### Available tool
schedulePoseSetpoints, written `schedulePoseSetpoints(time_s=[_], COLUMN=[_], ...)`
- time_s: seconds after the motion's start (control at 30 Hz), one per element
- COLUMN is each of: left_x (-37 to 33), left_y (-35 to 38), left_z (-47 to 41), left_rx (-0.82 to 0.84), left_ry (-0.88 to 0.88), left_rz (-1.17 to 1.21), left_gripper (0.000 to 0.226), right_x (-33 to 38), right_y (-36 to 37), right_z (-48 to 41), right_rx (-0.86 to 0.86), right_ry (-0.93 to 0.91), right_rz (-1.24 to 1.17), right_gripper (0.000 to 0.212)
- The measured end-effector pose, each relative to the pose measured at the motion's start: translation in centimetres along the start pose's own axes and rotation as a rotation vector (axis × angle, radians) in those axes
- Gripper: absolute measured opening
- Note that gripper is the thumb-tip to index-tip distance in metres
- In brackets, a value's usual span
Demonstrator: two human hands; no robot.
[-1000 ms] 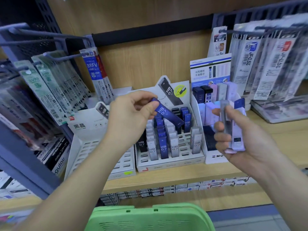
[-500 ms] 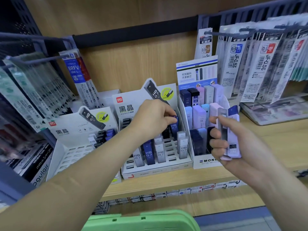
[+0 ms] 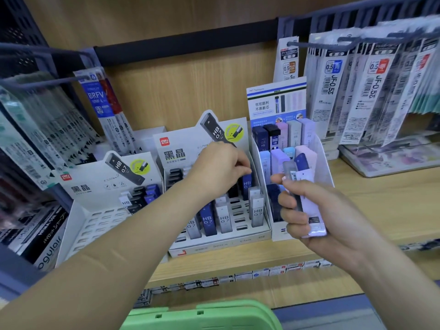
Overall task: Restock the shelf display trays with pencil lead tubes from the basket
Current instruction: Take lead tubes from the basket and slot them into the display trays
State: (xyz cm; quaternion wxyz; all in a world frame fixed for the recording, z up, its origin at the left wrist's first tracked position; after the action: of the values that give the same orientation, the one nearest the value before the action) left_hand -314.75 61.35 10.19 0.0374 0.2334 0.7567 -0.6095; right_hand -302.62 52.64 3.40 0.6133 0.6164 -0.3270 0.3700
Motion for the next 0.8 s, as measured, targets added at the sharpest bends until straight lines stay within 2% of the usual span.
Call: schedulePoseSetpoints(time_s=[0.1, 0.17, 0.23, 0.3, 0.37, 0.43, 0.57, 0.67, 0.8], left_x=[-0.2, -0.3, -0.6, -1.4, -2.5, -2.9, -1.7, 0.3, 2.1], left_y=[0.0, -0.7, -1.6, -1.7, -1.4, -1.3, -2.0, -2.9, -4.0], left_z=[0.0, 0.3, 1.2, 2.7, 4.1, 4.9, 5.4, 5.3, 5.2], left_rx=[0.003, -0.014, 0.017, 0.148, 0.271, 0.323, 0.234, 0.11, 0.034], left_ry=[0.036, 0.0, -0.072, -0.118, -0.1, -0.069, -0.122, -0.178, -0.203], left_rz=[-0.041, 0.008, 0.297, 0.64, 0.759, 0.832, 0.967, 1.096, 1.21], left_gripper=[0.013, 0.023, 0.028, 0.026, 0.02, 0.015, 0.005, 0.013, 0.025], right_x=[-0.2, -0.3, -0.4, -0.6, -0.8, -1.1, -1.1, -0.9, -0.7], right_y=[0.5, 1.0, 1.4, 2.0, 2.7, 3.2, 3.5, 3.4, 3.0], right_z=[0.2, 0.3, 0.4, 0.6, 0.9, 1.3, 1.6, 1.6, 1.6], right_rx=[0.034, 0.071, 0.108, 0.166, 0.245, 0.307, 0.352, 0.37, 0.373], right_ry=[0.011, 0.011, 0.013, 0.03, 0.051, 0.061, 0.032, 0.004, 0.004], right_rz=[0.013, 0.039, 0.066, 0.087, 0.12, 0.152, 0.248, 0.32, 0.376], right_gripper=[0.026, 0.027, 0.03, 0.028, 0.024, 0.018, 0.024, 0.034, 0.035])
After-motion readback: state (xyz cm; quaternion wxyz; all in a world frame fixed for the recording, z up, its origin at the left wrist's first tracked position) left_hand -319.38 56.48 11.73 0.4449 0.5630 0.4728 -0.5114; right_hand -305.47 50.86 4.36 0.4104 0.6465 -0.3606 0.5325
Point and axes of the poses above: each hand's wrist, its own z-axis away from the middle knuckle, its own y-axis out of the palm, x = y × z, the point moved 8 cm from there along -z, towards the middle knuckle, and after that the axes turned 11 degrees about -y, right-handed, at the moved point
